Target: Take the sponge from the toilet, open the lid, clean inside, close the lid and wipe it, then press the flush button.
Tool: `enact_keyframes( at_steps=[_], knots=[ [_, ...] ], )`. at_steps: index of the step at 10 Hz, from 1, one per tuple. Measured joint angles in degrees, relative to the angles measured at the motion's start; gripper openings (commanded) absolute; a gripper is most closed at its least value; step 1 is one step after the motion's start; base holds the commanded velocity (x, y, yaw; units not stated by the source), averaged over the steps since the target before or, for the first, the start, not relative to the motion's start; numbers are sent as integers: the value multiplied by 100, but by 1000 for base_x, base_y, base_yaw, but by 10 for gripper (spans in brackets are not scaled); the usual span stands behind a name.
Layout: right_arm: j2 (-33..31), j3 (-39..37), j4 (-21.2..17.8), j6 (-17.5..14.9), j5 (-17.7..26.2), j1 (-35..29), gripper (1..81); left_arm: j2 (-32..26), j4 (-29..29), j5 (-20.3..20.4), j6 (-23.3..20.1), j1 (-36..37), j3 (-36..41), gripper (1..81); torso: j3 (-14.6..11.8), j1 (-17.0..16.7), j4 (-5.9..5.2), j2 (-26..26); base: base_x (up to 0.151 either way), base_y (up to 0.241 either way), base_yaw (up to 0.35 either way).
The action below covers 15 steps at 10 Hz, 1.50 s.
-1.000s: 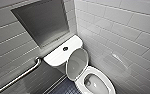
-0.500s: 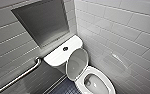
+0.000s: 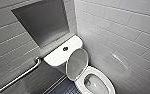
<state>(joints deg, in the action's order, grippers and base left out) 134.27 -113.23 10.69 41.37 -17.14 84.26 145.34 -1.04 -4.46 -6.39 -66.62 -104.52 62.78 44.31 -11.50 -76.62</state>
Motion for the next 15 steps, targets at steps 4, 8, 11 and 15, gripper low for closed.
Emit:
enact_keyframes(
  at_steps=[4, 8, 11, 15],
  knots=[
    [634, -1026, 383, 0, -468, 625, 10, -421, 974, -105, 66, 1125, 773, 811, 0, -2, 0, 0, 0, 0, 0],
    [1298, -1746, 725, -1, -883, 940, 10, -449, 1833, -165, 118, 1933, 887, 811, 0, -2, 0, 0, 0, 0, 0],
    [1441, -1946, 848, 0, -1086, 1211, 10, -363, 2758, -245, 575, 2511, 616, 811, 0, -2, 2, 0, 0, 0, 0],
    [1813, -2415, 848, 2, -1154, 1190, 10, -558, 3557, 286, 1854, 3022, 466, 811, 0, -2, 2, 0, 0, 0, 0]
  ],
)
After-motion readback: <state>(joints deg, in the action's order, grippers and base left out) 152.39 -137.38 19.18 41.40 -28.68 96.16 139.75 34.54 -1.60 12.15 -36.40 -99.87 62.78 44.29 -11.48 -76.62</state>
